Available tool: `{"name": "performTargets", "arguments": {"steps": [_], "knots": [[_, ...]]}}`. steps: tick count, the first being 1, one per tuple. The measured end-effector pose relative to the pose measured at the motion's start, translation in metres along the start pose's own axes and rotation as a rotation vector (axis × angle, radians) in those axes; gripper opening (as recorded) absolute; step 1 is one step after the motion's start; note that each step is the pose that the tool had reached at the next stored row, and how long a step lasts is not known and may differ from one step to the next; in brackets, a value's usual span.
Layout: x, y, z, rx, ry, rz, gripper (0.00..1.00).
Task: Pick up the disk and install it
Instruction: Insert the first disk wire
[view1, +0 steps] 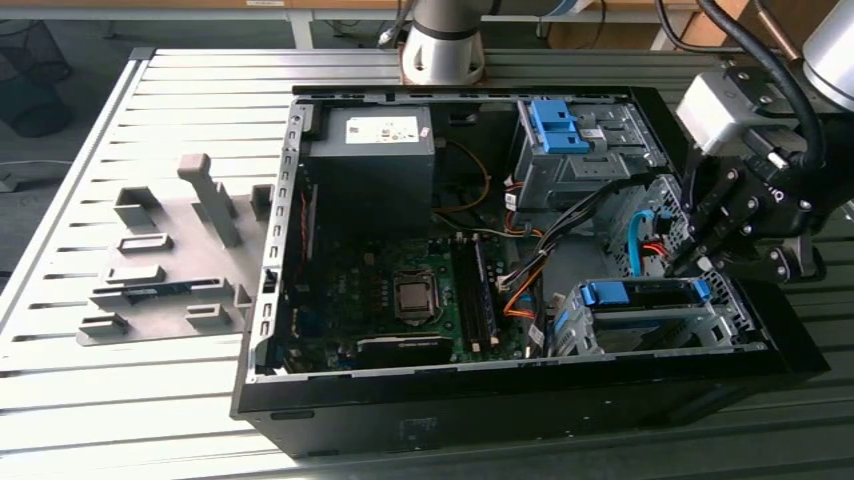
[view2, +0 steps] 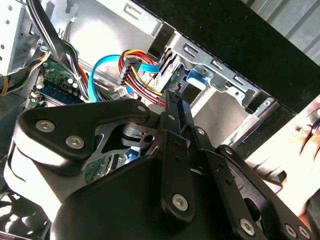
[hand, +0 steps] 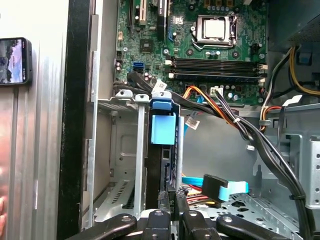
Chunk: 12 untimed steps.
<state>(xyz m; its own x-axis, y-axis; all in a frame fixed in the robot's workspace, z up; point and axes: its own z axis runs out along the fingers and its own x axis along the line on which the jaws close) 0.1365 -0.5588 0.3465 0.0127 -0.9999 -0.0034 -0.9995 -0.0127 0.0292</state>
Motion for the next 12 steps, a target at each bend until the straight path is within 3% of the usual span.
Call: {"name": "performTargets", "arguments": {"steps": [5,12], "knots": [[0.0001,0.0022,0.0048,0.0164,0.0002,0.000,0.16],[0.0006,0.0028,0.0071,0.0185,0.0004,0.003,0.16]]}}
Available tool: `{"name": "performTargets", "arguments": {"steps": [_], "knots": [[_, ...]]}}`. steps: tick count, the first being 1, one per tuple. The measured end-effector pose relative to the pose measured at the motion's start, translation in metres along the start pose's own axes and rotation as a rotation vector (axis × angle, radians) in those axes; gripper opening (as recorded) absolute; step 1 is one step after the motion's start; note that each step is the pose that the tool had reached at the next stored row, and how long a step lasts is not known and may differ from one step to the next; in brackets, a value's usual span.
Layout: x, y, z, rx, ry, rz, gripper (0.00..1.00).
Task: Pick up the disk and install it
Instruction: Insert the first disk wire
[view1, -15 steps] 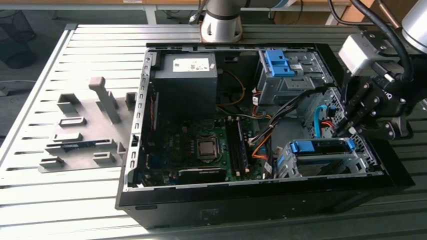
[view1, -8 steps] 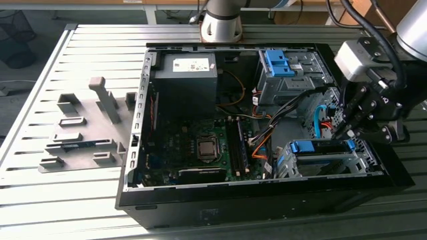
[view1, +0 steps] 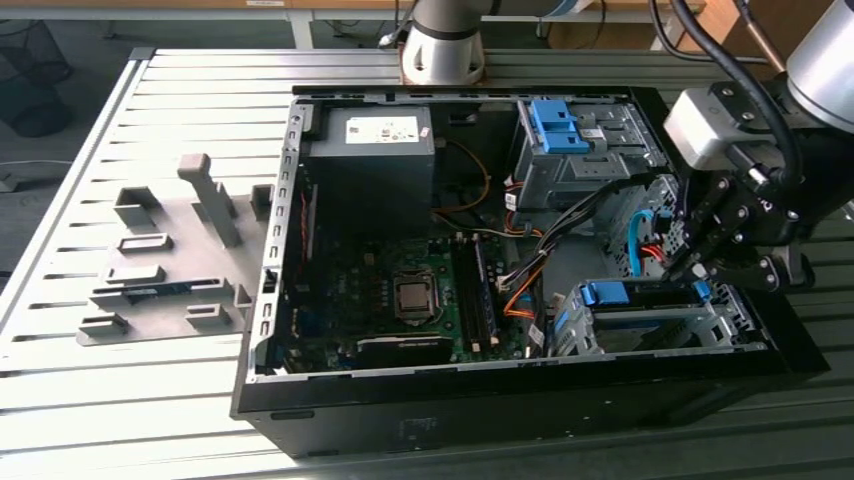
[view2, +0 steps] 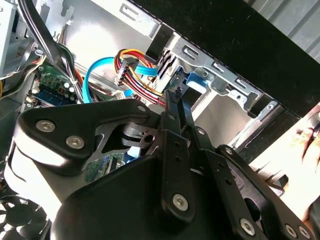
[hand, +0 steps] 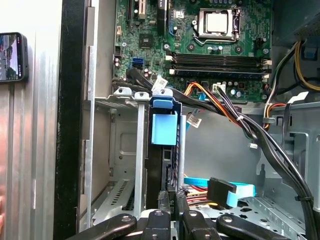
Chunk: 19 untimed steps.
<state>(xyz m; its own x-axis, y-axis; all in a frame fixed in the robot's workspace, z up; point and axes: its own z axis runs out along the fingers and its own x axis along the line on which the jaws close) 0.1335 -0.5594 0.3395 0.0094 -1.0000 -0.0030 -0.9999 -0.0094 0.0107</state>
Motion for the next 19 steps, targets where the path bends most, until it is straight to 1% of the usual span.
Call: {"name": "performTargets", "arguments": {"steps": [19], "knots": [[0.0022,0.0005,0.0032,0.0000,-0.0002,0.007,0.16]]}}
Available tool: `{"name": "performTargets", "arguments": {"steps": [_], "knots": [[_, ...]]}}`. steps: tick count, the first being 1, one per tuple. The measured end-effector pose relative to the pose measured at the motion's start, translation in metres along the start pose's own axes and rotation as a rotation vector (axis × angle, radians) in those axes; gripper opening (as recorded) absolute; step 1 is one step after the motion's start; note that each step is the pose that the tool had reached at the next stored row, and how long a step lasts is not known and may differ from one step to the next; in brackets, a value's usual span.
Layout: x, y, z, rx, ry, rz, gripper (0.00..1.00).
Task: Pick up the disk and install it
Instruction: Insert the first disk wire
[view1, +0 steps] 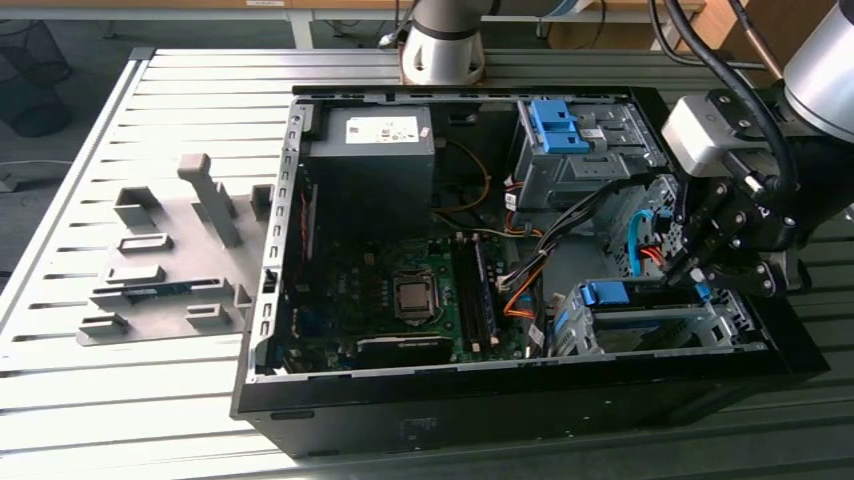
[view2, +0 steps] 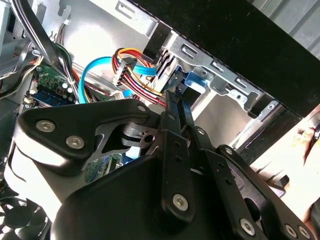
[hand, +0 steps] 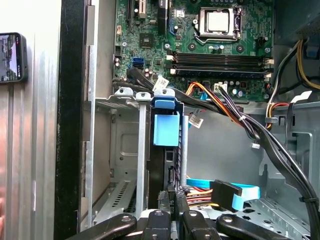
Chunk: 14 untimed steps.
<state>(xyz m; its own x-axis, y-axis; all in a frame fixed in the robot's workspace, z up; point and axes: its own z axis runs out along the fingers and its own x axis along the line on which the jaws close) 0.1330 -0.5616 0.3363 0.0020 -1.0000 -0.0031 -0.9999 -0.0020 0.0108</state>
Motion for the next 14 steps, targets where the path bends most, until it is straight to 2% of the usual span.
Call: {"name": "performTargets", "arguments": {"steps": [14], "knots": [[0.0003,0.0000,0.0013,0.0001,-0.0020,0.018,0.16]]}}
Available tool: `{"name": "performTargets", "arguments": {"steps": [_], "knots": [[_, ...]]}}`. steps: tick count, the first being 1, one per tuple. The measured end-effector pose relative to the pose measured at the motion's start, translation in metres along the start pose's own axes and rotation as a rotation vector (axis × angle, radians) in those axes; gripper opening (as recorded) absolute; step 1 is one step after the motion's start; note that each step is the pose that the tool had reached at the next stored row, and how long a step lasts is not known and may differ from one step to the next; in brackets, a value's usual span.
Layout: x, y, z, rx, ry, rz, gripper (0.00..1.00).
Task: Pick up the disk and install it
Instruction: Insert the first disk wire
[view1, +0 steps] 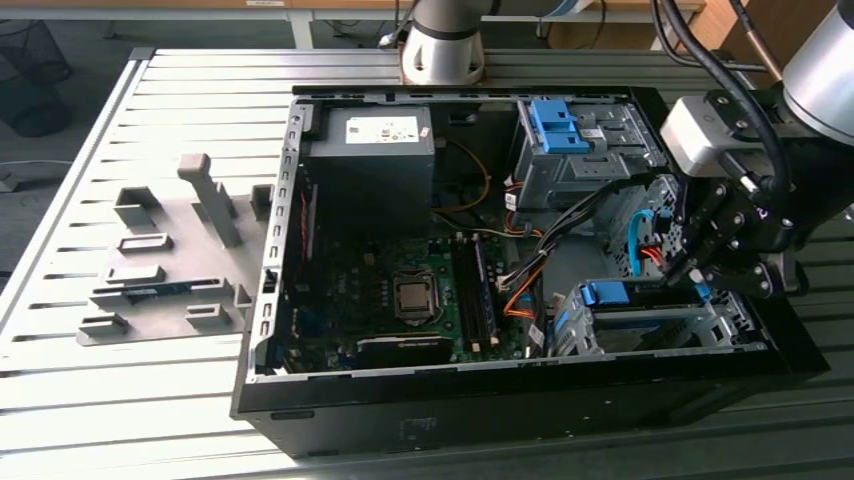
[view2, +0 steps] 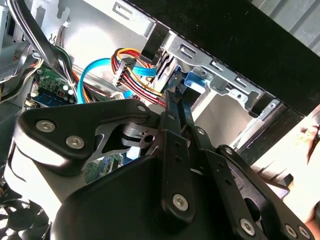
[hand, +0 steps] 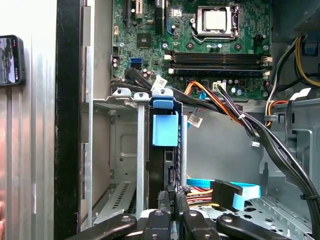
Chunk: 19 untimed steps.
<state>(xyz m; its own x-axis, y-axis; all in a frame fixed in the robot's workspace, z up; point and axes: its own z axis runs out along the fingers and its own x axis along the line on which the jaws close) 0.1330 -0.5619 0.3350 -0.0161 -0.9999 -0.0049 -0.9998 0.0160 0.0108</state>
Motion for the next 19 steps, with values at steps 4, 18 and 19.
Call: {"name": "performTargets", "arguments": {"steps": [4,18,19], "knots": [[0.0000,0.0000,0.0007,0.0000,-0.0009,0.000,0.16],[0.0002,0.0000,-0.0018,-0.0001,-0.0059,0.000,0.16],[0.0002,0.0000,-0.0018,-0.0002,-0.0088,0.001,0.16]]}}
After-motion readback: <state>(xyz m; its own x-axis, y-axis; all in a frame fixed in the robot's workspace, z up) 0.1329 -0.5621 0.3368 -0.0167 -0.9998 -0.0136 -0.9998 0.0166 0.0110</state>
